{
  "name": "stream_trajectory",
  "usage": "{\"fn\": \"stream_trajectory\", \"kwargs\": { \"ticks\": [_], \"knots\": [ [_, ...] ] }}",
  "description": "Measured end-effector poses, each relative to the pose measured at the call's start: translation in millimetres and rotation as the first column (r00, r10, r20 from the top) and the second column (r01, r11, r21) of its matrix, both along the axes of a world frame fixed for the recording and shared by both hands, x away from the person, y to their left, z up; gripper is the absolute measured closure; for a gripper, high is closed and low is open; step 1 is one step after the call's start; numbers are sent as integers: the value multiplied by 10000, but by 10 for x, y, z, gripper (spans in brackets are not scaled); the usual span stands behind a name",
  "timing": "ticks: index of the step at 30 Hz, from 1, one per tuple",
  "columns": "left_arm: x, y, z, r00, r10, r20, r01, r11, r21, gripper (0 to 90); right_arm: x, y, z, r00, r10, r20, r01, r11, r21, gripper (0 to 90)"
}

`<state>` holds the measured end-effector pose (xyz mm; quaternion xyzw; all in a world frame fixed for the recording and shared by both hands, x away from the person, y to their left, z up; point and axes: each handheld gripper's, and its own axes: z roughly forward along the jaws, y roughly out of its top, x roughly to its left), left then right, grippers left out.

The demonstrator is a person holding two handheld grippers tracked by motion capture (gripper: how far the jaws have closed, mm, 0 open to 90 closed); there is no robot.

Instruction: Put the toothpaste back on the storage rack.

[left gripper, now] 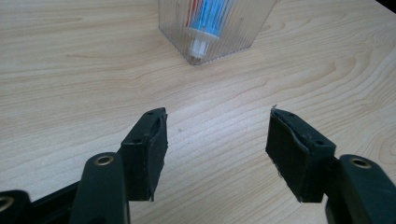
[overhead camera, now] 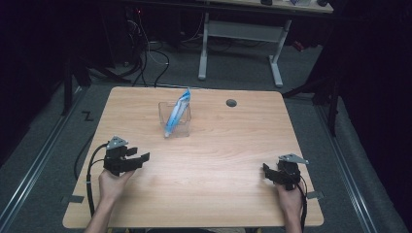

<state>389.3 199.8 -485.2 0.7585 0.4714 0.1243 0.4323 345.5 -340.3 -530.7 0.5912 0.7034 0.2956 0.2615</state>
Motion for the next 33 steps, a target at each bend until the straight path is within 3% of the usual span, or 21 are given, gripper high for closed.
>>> {"fn": "stream_trajectory", "kwargs": {
  "ticks": [20,25,33],
  "knots": [
    [41,-208,-227,9981,-263,-563,283,9990,343,385,0,0,0,10000,5,-2,-5,10000,-5,300],
    [55,-254,-262,9984,-201,-524,234,9978,626,384,0,-1,0,10000,11,0,-11,10000,-12,300],
    [87,-319,-347,9996,-49,-276,89,9892,1465,388,0,0,0,10000,3,-4,-3,10000,-5,300]
  ]
}}
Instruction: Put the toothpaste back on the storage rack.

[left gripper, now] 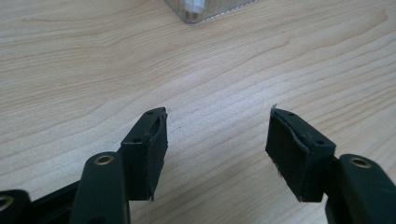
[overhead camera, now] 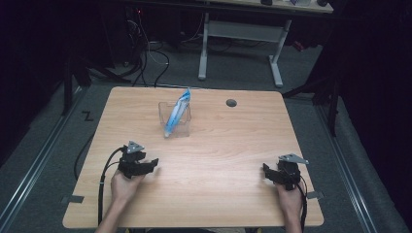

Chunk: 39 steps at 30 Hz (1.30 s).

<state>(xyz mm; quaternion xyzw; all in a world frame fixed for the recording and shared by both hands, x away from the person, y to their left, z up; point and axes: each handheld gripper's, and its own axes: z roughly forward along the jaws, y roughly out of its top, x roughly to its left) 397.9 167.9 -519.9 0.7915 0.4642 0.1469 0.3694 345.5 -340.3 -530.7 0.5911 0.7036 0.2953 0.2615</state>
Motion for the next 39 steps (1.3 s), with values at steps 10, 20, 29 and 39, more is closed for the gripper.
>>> {"fn": "stream_trajectory", "kwargs": {
  "ticks": [10,20,29,39],
  "knots": [
    [19,13,-95,9990,375,253,-377,9993,79,394,0,0,0,10000,1,0,-1,10000,0,300],
    [31,-6,-135,9976,548,416,-552,9984,100,394,0,0,0,10000,1,-2,-1,10000,1,299],
    [11,-47,-160,9956,625,692,-642,9977,219,381,0,0,0,10000,6,3,-6,10000,0,299],
    [-3,-100,-162,9945,632,834,-687,9955,659,359,0,-1,0,10000,8,5,-8,10000,-1,300]
  ]
}}
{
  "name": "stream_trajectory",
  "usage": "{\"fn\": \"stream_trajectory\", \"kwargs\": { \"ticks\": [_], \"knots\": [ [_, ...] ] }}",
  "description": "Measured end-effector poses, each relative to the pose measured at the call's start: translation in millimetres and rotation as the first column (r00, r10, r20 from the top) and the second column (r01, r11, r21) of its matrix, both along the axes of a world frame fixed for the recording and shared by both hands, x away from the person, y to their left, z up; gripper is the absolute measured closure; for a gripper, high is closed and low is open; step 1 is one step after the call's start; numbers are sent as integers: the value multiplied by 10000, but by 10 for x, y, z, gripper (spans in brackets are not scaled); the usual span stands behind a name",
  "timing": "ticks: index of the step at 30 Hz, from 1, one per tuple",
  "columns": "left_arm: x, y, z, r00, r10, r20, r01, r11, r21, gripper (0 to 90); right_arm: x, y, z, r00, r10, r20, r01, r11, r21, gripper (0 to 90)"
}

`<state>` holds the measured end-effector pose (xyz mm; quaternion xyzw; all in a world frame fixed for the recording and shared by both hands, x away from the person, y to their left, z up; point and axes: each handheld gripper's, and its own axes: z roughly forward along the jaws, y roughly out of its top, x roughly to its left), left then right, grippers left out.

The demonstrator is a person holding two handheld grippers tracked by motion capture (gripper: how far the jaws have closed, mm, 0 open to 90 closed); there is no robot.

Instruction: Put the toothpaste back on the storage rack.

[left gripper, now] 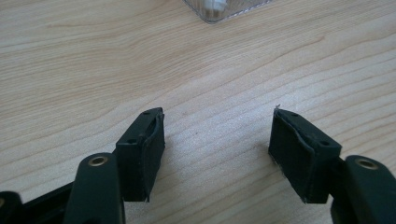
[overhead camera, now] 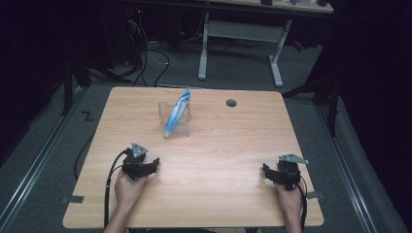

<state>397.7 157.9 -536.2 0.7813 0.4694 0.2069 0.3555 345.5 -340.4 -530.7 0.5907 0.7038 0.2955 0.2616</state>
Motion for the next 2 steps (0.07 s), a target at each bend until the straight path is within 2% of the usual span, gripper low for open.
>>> {"fn": "stream_trajectory", "kwargs": {
  "ticks": [2],
  "knots": [
    [0,0,0,10000,-3,-3,3,10000,0,359,0,0,0,10000,-1,0,1,10000,1,300]
  ]
}}
